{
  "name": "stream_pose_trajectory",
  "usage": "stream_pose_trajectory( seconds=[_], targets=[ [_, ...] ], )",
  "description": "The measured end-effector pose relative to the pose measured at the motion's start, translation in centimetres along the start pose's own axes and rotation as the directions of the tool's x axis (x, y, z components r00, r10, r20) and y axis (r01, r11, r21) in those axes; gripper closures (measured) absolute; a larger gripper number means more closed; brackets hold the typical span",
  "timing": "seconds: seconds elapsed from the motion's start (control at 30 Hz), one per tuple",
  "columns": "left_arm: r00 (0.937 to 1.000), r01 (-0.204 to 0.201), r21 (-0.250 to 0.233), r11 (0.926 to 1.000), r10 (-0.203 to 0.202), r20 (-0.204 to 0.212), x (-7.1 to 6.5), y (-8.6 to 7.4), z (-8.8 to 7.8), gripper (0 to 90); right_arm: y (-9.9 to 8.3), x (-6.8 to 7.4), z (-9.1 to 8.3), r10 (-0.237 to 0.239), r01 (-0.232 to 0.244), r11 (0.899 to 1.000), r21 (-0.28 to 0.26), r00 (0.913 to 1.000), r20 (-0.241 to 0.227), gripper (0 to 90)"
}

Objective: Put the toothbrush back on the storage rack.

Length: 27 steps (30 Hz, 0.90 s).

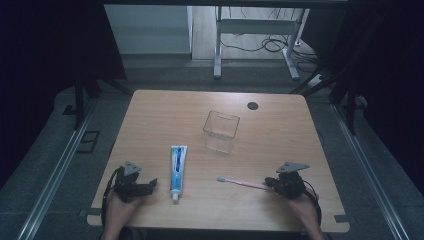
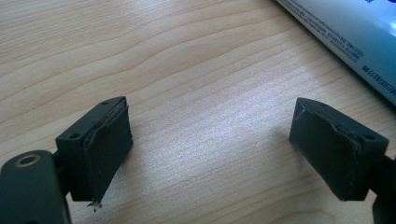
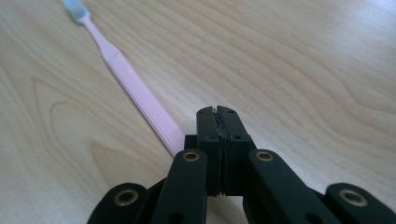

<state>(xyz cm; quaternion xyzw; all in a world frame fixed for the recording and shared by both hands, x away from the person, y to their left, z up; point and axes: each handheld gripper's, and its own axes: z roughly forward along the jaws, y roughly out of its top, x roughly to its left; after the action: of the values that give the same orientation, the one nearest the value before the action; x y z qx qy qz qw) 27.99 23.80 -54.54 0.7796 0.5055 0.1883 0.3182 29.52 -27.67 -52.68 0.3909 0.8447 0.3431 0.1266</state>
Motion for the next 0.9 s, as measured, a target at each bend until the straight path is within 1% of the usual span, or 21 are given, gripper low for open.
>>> stream_pose_trajectory(
  seconds=[0.5, 0.53, 0.57, 0.67, 0.7, 0.77, 0.87, 0.9],
  targets=[
    [1.0, 0.002, -0.002, 1.0, -0.002, 0.0, 0.0, 0.0, 0.0, 12.9, -1.4, 2.5, -0.9, -0.009, 0.01, 1.0, 0.009, 0.9987, -0.051, 84.4],
    [1.0, 0.002, -0.002, 1.0, -0.002, 0.0, 0.0, 0.0, 0.0, 12.9, -1.4, 2.5, -0.9, -0.009, 0.01, 1.0, 0.009, 0.9987, -0.051, 84.4],
    [1.0, 0.002, -0.002, 1.0, -0.002, 0.0, 0.0, 0.0, 0.0, 12.9, -1.6, 3.0, -1.0, -0.016, 0.016, 1.0, 0.01, 0.9981, -0.06, 84.1],
    [1.0, 0.002, -0.002, 1.0, -0.002, 0.0, 0.0, 0.0, 0.0, 12.9, -1.7, 3.4, -1.2, -0.02, 0.021, 1.0, 0.011, 0.9979, -0.062, 84.0],
    [1.0, 0.002, -0.002, 1.0, -0.002, 0.0, 0.0, 0.0, 0.0, 12.9, -1.8, 3.9, -1.4, -0.028, 0.029, 0.999, 0.013, 0.9973, -0.068, 83.9],
    [1.0, 0.002, -0.002, 1.0, -0.002, 0.0, 0.0, 0.0, 0.0, 12.9, -1.9, 4.2, -1.5, -0.038, 0.039, 0.999, 0.014, 0.997, -0.067, 83.6],
    [1.0, 0.002, -0.002, 1.0, -0.002, 0.0, 0.0, 0.0, 0.0, 12.9, -1.9, 4.4, -1.6, -0.042, 0.044, 0.999, 0.018, 0.9971, -0.063, 82.5],
    [1.0, 0.002, -0.002, 1.0, -0.002, 0.0, 0.0, 0.0, 0.0, 12.9, -1.7, 4.3, -1.7, -0.043, 0.045, 0.999, 0.028, 0.9971, -0.063, 80.9]
  ],
)
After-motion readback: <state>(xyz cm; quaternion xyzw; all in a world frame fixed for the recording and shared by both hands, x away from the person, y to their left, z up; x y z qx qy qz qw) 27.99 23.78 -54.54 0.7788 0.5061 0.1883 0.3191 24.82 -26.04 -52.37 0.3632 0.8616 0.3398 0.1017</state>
